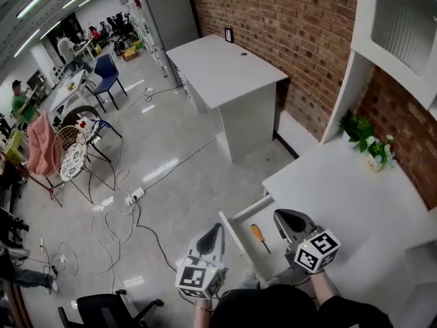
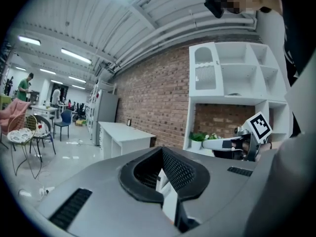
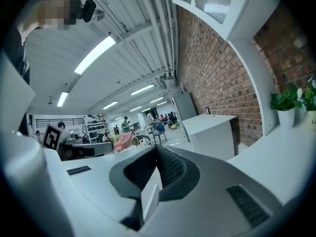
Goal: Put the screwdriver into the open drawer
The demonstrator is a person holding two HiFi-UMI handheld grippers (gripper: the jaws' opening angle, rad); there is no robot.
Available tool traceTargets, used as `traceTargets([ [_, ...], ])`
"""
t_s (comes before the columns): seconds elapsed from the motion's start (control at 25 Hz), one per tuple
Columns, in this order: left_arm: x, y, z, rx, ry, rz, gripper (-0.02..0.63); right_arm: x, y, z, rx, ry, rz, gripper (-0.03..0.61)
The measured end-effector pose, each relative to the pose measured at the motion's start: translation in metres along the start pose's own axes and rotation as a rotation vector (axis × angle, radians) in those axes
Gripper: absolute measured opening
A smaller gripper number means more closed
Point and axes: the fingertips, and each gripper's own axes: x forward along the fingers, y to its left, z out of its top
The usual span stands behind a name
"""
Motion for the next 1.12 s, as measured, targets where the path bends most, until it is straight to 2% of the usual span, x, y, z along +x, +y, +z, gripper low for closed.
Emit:
traceTargets([
  [0.44, -0.015, -0.001, 0.032, 0.084, -0.063, 0.019, 0.009, -0.028, -0.009, 0.038, -0.072, -0.1, -0.045, 0.015],
  [0.6, -0.022, 0.001, 0.041, 0.062, -0.083, 0.049, 0.009, -0.036, -0.011, 0.045, -0.103, -0.109, -0.06, 0.015],
  [1.12, -0.03, 0.005, 0.05, 0.073, -0.098, 0.107, 0.009, -0.052, -0.021, 0.052, -0.127, -0.133, -0.098, 0.015],
])
